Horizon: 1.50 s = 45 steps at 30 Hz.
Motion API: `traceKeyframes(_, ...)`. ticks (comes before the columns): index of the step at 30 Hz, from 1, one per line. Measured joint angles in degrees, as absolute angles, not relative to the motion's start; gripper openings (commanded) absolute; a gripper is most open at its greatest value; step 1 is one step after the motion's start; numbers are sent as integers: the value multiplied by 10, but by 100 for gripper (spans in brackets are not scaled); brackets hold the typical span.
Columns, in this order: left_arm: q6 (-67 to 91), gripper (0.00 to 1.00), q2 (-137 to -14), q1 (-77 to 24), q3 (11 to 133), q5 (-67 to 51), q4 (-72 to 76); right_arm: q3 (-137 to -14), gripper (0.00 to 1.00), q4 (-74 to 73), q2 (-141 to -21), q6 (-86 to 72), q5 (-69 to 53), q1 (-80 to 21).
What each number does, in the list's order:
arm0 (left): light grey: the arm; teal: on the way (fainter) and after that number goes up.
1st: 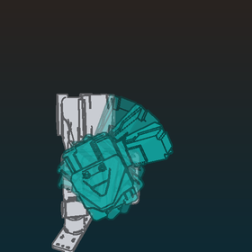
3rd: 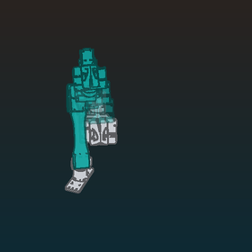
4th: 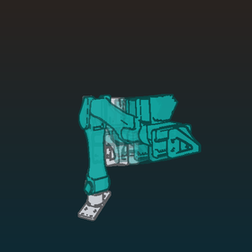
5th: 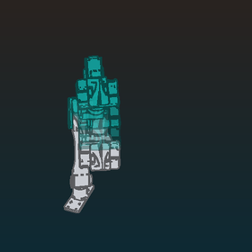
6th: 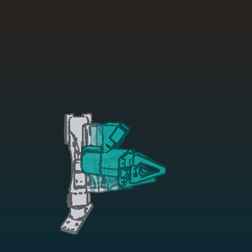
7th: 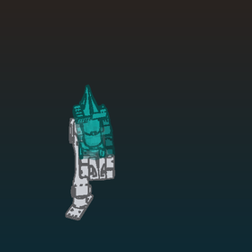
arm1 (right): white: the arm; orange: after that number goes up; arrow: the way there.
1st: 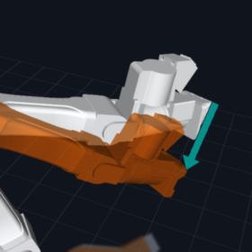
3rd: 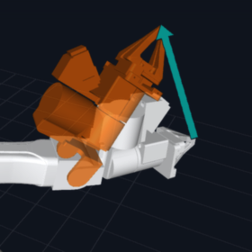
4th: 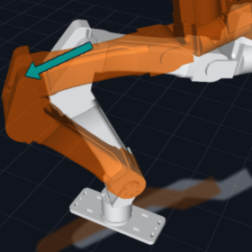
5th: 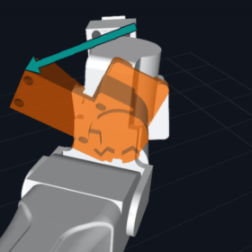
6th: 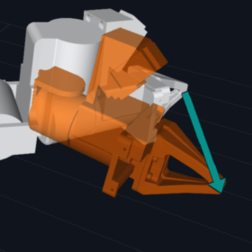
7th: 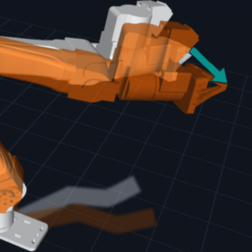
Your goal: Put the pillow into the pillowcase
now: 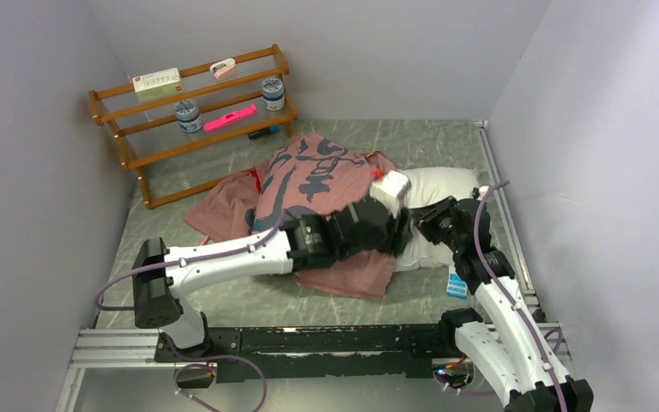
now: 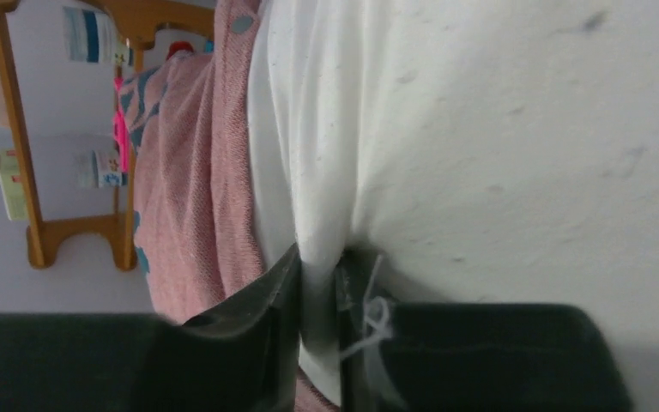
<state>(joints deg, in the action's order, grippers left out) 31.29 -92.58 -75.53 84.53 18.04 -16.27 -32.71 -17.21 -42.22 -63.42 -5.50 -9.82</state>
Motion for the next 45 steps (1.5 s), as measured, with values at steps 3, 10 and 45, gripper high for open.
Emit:
traceKeyframes(3, 297, 61, -926, -706, 878, 191, -181, -340, 69, -199, -411, -610, -40, -99)
traceKeyframes(10, 264, 69, -985, -650, 967, 201, -198, -382, 99, -298, -360, -579, 6, -103)
traceKeyframes(45, 277, 5, -995, -468, 939, 69, -135, -427, 84, -390, -186, -465, -93, -103)
